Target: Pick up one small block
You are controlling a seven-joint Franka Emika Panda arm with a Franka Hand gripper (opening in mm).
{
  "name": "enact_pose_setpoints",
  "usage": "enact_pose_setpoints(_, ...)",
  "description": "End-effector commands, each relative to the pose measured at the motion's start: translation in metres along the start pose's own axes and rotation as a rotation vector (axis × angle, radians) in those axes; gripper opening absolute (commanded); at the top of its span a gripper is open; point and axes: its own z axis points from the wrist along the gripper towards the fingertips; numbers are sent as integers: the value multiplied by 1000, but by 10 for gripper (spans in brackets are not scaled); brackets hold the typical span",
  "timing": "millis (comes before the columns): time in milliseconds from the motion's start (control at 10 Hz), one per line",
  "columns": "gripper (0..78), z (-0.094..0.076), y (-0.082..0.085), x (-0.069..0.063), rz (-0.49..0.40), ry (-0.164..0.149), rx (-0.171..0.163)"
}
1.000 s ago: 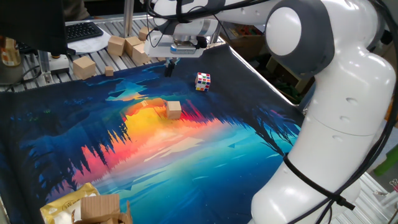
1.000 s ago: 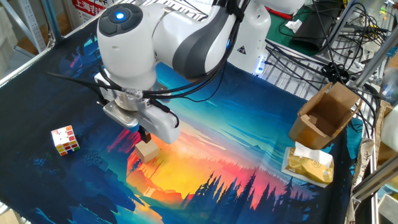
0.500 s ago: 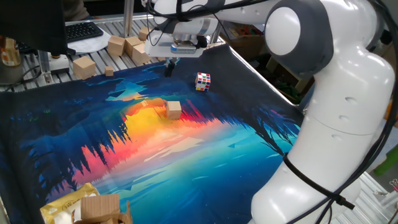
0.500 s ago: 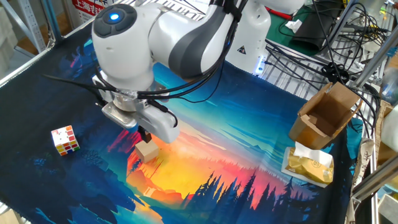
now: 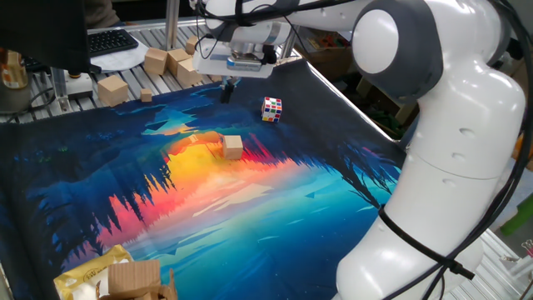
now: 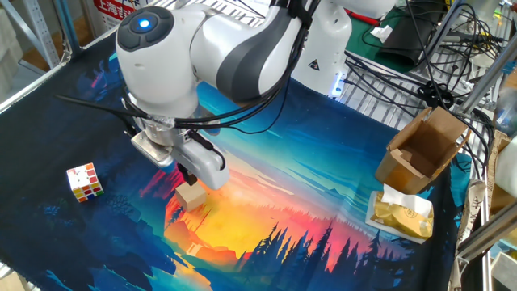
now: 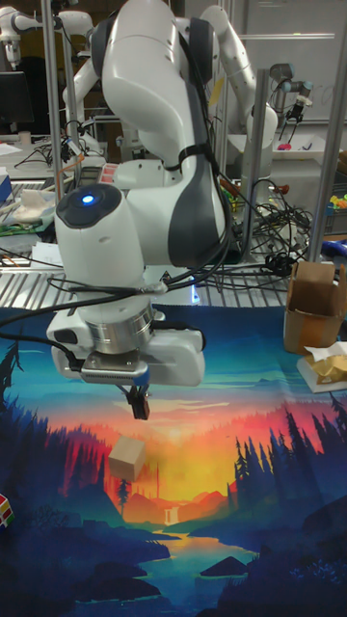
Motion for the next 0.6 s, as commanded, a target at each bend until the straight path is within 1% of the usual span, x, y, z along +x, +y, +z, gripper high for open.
enact_pose_setpoints(100,0,-1,0,-1,-8,9,-7)
enact_pose_setpoints(200,0,-1,0,-1,-7,11,-6)
enact_pose_setpoints(300,0,3,1,0,-5,9,-3)
enact_pose_setpoints(400,0,13,1,0,-7,4,-5)
enact_pose_setpoints(500,0,18,0,-1,-9,3,-5)
enact_pose_setpoints(600,0,32,-1,-7,-24,4,-8)
